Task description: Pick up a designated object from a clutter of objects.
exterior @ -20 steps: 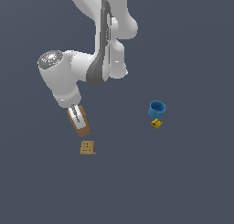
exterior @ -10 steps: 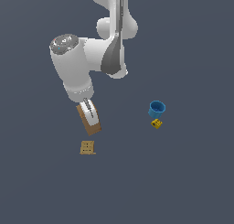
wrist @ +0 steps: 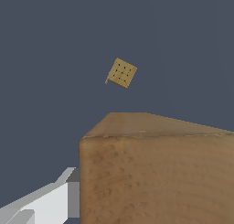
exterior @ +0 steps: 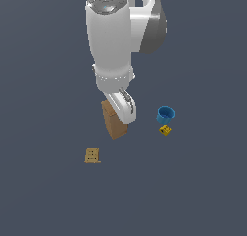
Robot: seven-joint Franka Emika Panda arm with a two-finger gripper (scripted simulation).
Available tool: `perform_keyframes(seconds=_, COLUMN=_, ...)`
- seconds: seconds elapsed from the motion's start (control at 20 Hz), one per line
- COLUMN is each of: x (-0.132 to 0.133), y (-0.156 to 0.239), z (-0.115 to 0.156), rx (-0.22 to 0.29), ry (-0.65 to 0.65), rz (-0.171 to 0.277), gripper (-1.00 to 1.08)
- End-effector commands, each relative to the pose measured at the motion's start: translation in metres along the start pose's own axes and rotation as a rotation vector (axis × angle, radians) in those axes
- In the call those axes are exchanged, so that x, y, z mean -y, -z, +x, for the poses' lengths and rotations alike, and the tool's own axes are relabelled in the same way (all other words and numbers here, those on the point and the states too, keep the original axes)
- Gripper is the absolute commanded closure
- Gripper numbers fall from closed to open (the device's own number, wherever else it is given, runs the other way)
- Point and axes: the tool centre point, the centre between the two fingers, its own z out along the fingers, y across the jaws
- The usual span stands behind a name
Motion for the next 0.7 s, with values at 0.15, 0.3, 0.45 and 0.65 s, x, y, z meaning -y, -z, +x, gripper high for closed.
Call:
perform_keyframes(seconds=0.15, x=0.038, y=0.050, z=-0.043, rx=-0.005, ry=-0.001, rz=0.008, gripper=1.08)
perform_keyframes(seconds=0.3, x=0.058, y=0.074, z=-0.066, rx=-0.004, ry=-0.001, rz=0.008, gripper=1.08)
perform_keyframes(seconds=0.45, x=0.076, y=0.095, z=-0.086, rx=-0.003, ry=-0.001, rz=0.008, gripper=1.08)
perform_keyframes(seconds=0.65, x=0.097, y=0.120, z=-0.109, rx=-0.002, ry=-0.001, rz=0.008, gripper=1.08)
